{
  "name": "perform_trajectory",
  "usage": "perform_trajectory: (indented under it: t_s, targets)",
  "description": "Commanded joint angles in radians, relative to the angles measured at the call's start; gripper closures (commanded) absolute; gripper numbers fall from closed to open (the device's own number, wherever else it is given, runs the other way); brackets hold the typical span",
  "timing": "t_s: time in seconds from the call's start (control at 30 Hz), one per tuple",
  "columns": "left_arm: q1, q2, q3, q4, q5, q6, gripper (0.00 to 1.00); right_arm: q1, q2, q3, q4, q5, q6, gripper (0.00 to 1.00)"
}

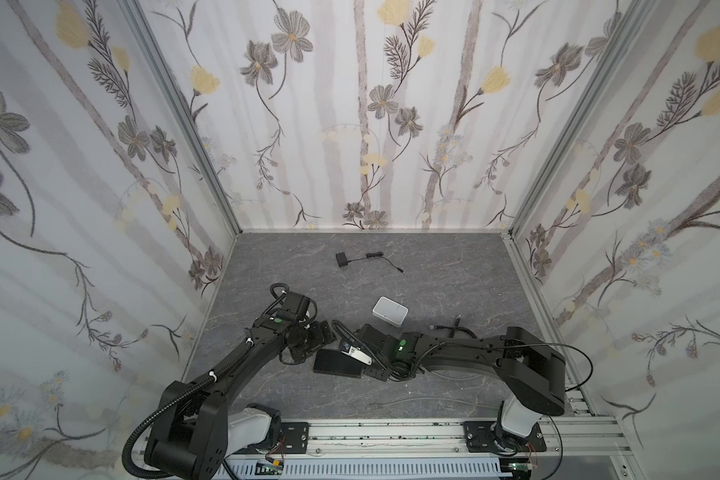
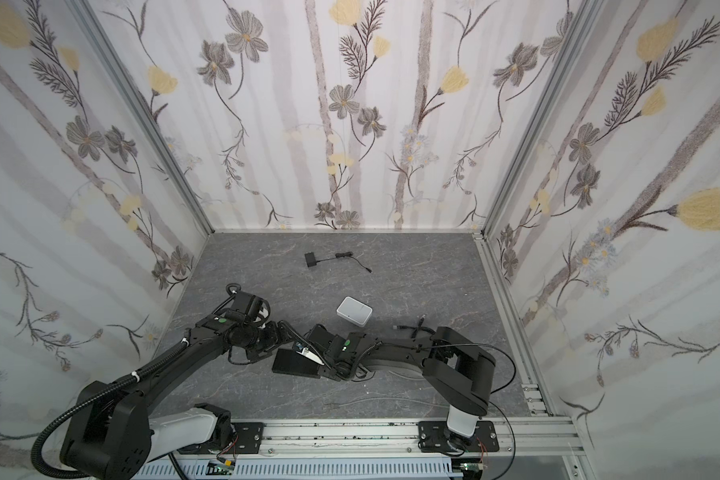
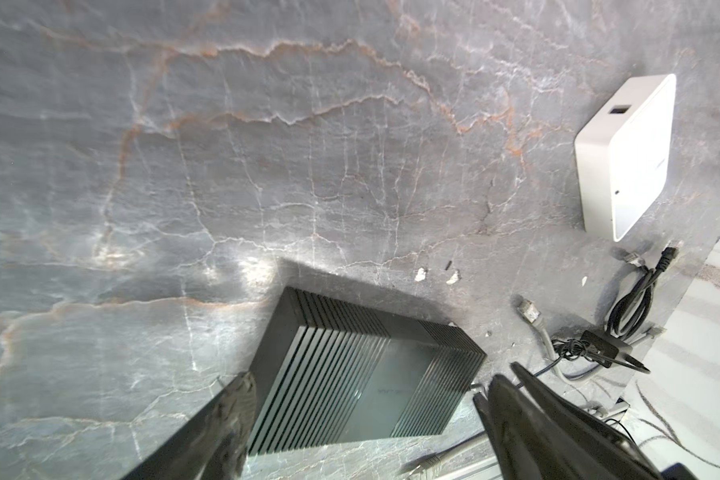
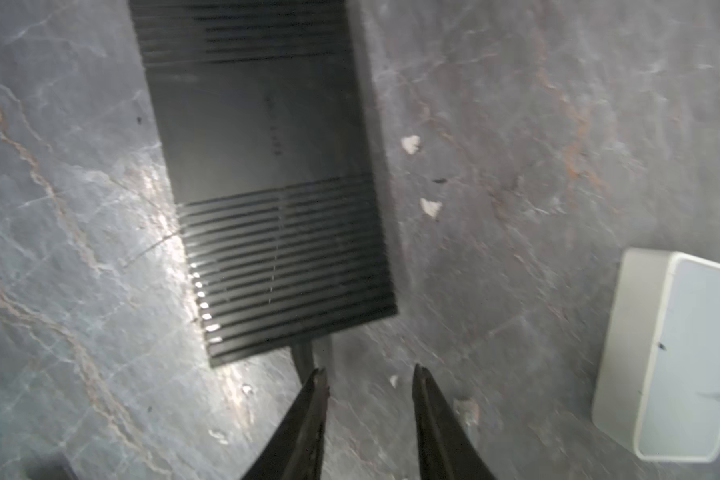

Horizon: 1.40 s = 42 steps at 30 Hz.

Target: Insert the plug into the switch port

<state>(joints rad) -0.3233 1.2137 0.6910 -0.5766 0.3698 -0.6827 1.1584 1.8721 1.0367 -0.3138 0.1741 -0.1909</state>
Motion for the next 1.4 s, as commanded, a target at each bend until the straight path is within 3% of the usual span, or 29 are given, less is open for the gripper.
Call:
perform_trajectory:
  t_s: [0.0,0.1,0.17,0.3,0.47,0.53,0.67,0.83,1.17,1.37]
  targets:
    - [0.004,-0.021,0.037,-0.057,-0.016,0.028,0.11,-0.005,-0.090,-0.048,0.099,0.085,0.025,0.58]
    - [-0.005,-0.043,0.098,-0.108,-0.053,0.055,0.12,-0.007,-0.232,-0.103,0.099,0.139,0.043,0.55]
    - [-0.061,-0.041,0.178,-0.172,-0.138,0.094,0.14,-0.027,-0.377,-0.156,0.109,0.146,0.081,0.52]
    - [-0.274,0.071,0.383,-0.256,-0.322,0.153,0.14,-0.159,-0.684,-0.306,0.142,0.054,0.247,0.49]
    - [-0.513,0.330,0.615,-0.264,-0.381,0.235,0.14,-0.362,-1.047,-0.460,0.110,0.040,0.505,0.34]
    - [-0.603,0.449,0.720,-0.271,-0.406,0.288,0.14,-0.478,-1.135,-0.475,0.048,-0.050,0.627,0.35]
    - [-0.742,0.720,1.001,-0.355,-0.438,0.372,0.12,-0.753,-1.216,-0.493,-0.028,-0.366,0.708,0.33]
    - [-0.811,0.976,1.292,-0.455,-0.403,0.442,0.14,-1.032,-1.334,-0.504,-0.099,-0.521,0.749,0.32]
    - [-0.849,1.070,1.339,-0.298,-0.229,0.704,0.24,-1.051,-1.365,-0.451,-0.159,-0.427,0.763,0.32]
    - [-0.879,1.099,1.313,-0.199,-0.216,0.839,0.25,-1.050,-1.350,-0.363,-0.190,-0.342,0.727,0.32]
